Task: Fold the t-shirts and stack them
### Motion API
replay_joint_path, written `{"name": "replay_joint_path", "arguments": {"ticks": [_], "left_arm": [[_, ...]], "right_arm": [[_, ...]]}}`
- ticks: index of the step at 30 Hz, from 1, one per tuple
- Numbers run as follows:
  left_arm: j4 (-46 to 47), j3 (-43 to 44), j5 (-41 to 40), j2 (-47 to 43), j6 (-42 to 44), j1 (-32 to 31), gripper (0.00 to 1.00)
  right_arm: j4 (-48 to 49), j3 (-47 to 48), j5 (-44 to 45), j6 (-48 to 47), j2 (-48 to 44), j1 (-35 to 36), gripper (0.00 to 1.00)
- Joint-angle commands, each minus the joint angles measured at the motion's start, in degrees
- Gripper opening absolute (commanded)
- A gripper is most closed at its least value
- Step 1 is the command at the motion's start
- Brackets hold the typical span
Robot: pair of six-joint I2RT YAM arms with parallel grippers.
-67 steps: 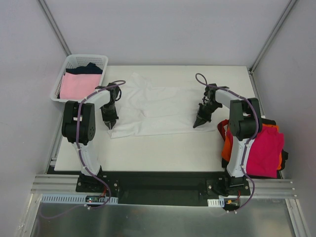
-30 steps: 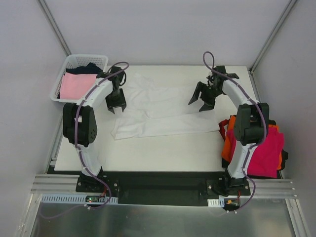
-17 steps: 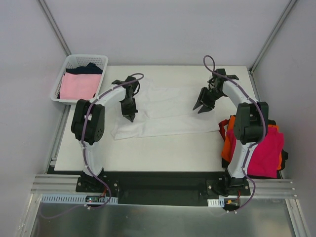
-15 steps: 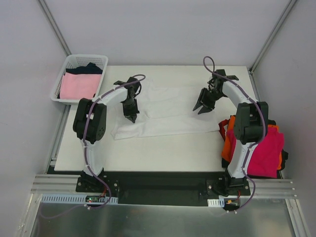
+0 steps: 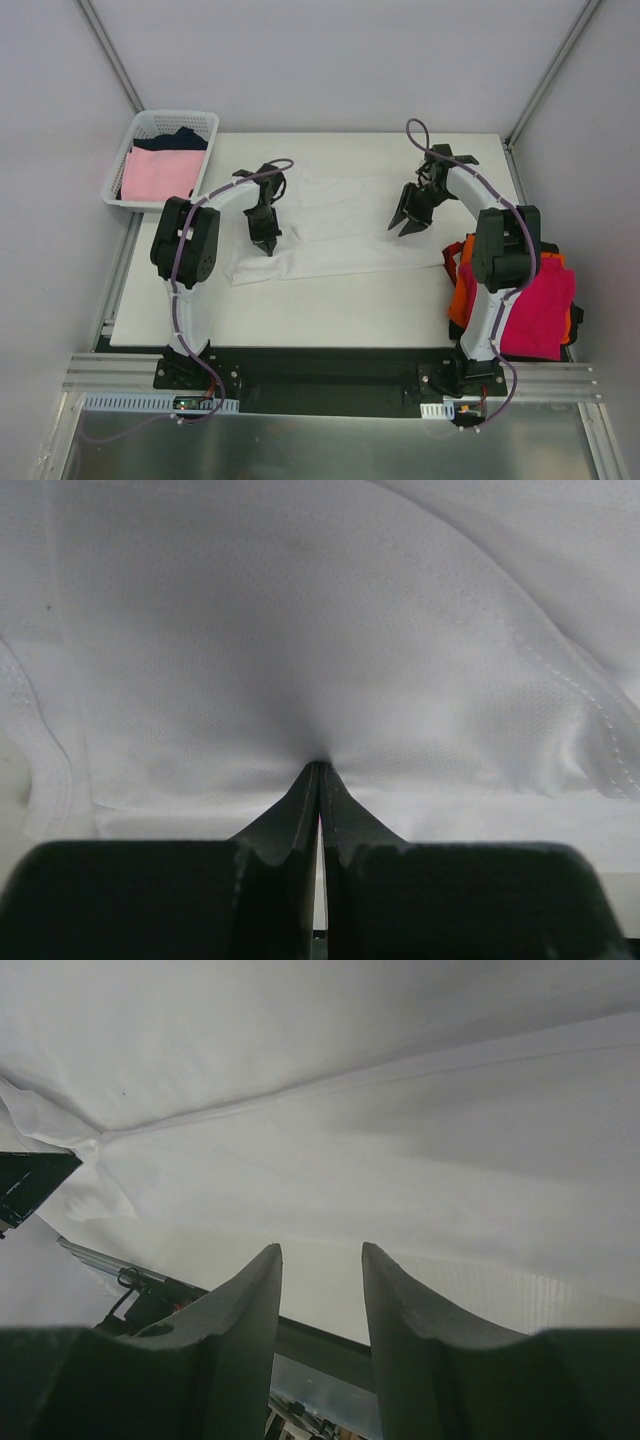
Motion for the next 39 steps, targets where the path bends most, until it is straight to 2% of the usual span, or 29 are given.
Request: {"name": "replay_joint_path", "arguments": {"ticks": [1,9,21,28,39], "left_arm": [[-2.8,-2.7,-5.6,-0.4,-2.4,0.4,0.00],[-6.0,-2.9,-9.7,-0.2,-4.8,1.8,0.01],[-9.5,0.1,-12.4,1.2,-4.8,8.8,0.02],[-9.9,5.1,-11.8,1.6,-2.4,8.9,0.06],[-10.4,5.7,-10.7,-0.8,-2.1,7.5,0.13]], "right_arm": [[-1.3,0.4,0.5,-1.1,-0.1,0.1,0.42],[-2.2,1.1,0.5,-2.2,0.1,0.1,0.42],[-2.7,1.4,0.4,-3.0,0.1,0.2,0.42],[-2.6,1.3,0.6,-2.7,0.1,0.1,0.42],[-2.8,3.9,0.0,-2.0,1.6,0.2,0.43]]}}
